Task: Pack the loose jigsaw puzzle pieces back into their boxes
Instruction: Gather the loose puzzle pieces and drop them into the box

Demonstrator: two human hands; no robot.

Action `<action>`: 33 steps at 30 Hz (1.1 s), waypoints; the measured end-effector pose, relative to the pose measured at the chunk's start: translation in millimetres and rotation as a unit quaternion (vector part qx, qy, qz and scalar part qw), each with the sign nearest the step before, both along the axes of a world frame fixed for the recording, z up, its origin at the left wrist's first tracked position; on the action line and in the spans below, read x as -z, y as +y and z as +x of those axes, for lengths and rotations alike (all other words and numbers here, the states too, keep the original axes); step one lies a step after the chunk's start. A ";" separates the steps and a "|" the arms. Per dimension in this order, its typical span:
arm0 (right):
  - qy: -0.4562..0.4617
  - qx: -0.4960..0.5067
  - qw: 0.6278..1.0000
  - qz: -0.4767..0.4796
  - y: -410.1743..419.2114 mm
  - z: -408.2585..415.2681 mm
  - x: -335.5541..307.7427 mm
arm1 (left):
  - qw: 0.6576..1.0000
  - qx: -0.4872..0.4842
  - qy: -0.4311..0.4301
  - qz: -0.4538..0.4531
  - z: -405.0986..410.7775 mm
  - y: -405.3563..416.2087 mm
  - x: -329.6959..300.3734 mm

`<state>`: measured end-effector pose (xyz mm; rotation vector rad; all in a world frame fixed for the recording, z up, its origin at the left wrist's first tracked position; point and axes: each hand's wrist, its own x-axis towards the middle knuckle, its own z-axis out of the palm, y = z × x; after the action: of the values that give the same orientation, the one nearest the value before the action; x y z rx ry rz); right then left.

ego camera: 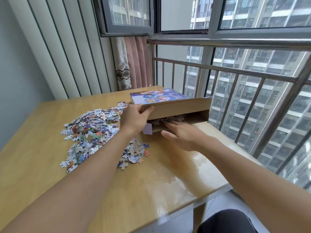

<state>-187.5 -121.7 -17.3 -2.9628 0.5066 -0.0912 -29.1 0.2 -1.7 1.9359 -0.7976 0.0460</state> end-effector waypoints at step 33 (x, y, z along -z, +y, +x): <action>0.139 0.059 0.954 0.259 155.4 147.8 -20.8 | 0.970 -0.131 0.178 0.105 65.8 192.7 63.3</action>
<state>-39.7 33.7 3.6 -2.4361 0.6277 0.3913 36.8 192.9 -65.0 2.1568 -0.3152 -0.2284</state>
